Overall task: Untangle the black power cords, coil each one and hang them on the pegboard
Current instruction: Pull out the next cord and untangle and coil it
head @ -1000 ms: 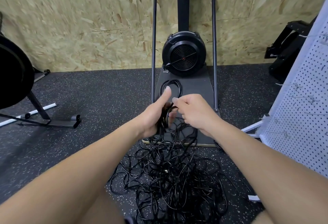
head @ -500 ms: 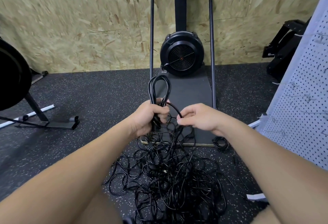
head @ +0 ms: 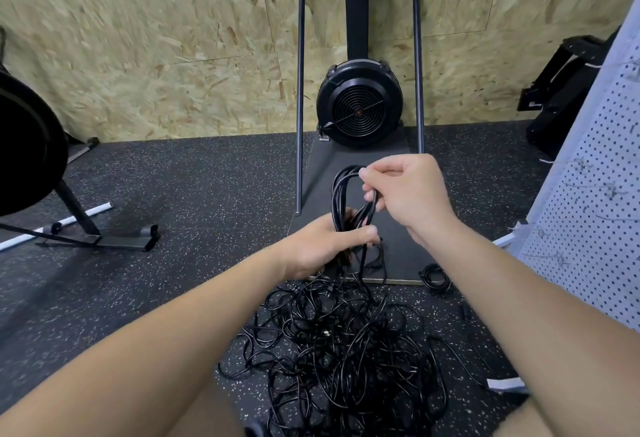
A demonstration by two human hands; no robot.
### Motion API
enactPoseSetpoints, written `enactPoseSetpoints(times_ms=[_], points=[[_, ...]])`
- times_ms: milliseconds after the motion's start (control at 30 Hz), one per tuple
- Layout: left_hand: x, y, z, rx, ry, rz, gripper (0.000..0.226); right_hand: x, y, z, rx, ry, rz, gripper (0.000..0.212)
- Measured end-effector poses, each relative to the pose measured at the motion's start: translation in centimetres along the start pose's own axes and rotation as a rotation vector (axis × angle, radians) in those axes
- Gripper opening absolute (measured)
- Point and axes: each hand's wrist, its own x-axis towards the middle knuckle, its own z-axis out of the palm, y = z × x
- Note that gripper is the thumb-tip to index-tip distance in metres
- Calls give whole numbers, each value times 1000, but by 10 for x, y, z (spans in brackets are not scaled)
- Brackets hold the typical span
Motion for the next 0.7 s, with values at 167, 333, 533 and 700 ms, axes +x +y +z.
enactPoseSetpoints(times_ms=[167,333,533,700], points=[[1,6,12,-76,-3,-11,31,0,5,-1,-146,116,-77,16],[-1,12,7,27,-1,2,38,1,17,-6,-457,172,-351,14],[-2,8,0,90,-16,21,52,3,23,-2,-421,85,-350,13],[-3,4,5,-90,-41,12,38,1,17,-5,-267,31,-293,10]])
